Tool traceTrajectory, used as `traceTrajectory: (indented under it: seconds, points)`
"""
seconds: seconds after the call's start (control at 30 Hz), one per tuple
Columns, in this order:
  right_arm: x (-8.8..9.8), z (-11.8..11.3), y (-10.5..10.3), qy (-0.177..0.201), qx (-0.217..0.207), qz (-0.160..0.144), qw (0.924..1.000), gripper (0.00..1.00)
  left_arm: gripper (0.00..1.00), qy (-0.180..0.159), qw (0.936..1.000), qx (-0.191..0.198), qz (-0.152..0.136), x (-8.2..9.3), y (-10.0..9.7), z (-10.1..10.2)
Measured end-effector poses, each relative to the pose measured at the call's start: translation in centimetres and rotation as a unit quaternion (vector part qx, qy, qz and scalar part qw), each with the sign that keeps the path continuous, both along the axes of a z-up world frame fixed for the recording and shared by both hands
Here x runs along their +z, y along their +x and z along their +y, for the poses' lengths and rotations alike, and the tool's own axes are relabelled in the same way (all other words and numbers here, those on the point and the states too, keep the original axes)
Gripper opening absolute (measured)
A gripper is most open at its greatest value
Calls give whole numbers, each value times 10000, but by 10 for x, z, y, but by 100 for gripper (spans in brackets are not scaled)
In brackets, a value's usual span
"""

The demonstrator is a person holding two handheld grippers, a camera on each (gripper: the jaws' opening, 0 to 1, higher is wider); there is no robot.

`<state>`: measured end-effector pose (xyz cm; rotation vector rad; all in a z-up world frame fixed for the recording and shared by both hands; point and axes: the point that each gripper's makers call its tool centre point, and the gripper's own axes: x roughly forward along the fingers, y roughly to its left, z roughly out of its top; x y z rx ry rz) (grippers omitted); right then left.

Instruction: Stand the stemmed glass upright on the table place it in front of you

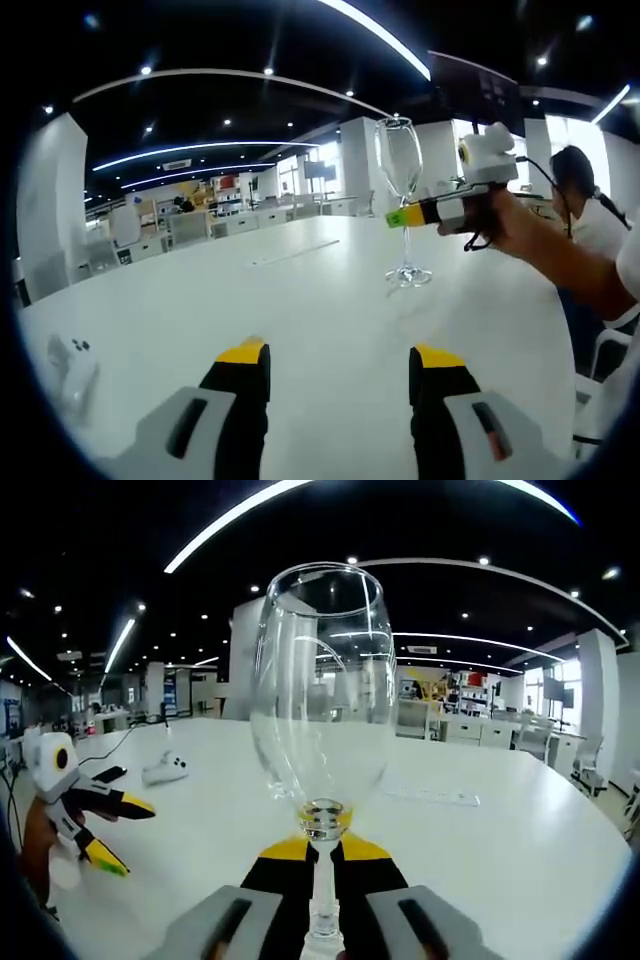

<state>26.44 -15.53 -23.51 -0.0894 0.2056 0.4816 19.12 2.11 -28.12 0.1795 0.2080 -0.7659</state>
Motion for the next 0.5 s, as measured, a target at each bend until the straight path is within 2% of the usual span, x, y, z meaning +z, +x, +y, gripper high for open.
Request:
traceTrajectory:
  seconds: [0.5]
  points:
    - [-10, 2, -2, -32, 2, 48, 10000, 11, 56, 13, 10000, -3, 8, -1, 0, -1]
